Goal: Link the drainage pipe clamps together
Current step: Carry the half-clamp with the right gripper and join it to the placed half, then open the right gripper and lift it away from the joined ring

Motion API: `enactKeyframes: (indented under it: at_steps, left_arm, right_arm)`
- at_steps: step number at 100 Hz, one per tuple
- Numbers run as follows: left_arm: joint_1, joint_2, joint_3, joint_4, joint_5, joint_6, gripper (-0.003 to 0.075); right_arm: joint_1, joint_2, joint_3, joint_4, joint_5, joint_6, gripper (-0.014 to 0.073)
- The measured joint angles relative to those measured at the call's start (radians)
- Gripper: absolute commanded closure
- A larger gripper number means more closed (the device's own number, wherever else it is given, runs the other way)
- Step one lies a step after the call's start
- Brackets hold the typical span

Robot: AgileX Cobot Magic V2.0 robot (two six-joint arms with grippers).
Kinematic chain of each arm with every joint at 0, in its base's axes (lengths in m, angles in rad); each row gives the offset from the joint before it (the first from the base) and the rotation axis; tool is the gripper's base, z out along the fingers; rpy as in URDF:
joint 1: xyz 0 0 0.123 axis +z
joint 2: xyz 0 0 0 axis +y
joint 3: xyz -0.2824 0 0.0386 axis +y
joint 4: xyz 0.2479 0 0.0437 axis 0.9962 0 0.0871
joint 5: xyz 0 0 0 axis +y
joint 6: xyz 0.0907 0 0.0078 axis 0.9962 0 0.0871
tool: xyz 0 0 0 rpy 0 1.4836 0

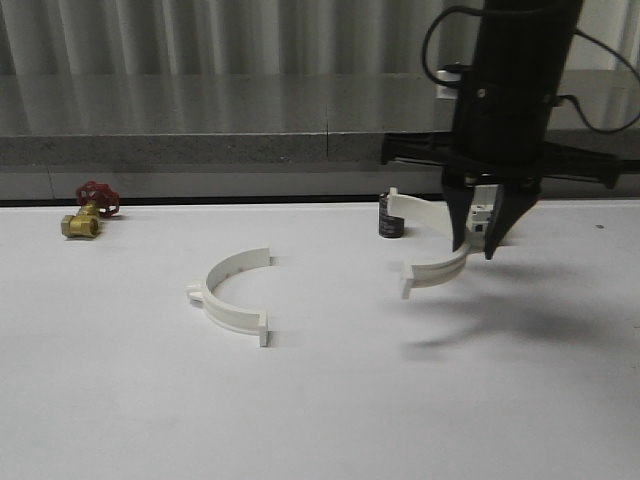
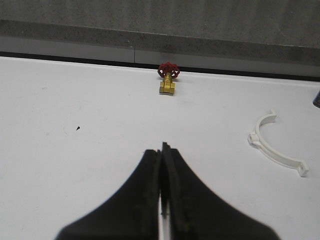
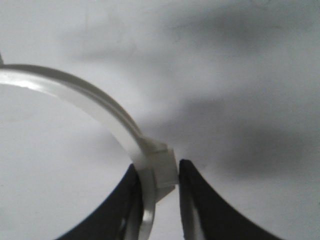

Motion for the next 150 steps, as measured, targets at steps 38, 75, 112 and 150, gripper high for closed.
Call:
enactKeyframes:
  at_steps: [38, 75, 112, 150]
  left_arm:
    - [0.000, 0.000, 0.000, 0.000, 0.000, 0.000, 0.0741]
    - [0.000, 0.000, 0.000, 0.000, 0.000, 0.000, 0.0741]
    - [0.000, 0.000, 0.000, 0.000, 0.000, 0.000, 0.0741]
    - [0.000, 0.000, 0.000, 0.000, 0.000, 0.000, 0.0741]
  right_arm:
    - [0.122, 0.178, -0.207, -0.020, 0.049, 0.042, 0.0533]
    - [0.141, 0.264, -0.305, -0.020, 0.064, 0.087, 0.0533]
    - [0.172, 0.311, -0.344, -0.022, 0.068, 0.084, 0.0533]
    - [0.172, 0.314, -0.344, -0.024, 0.043, 0.076, 0.0222]
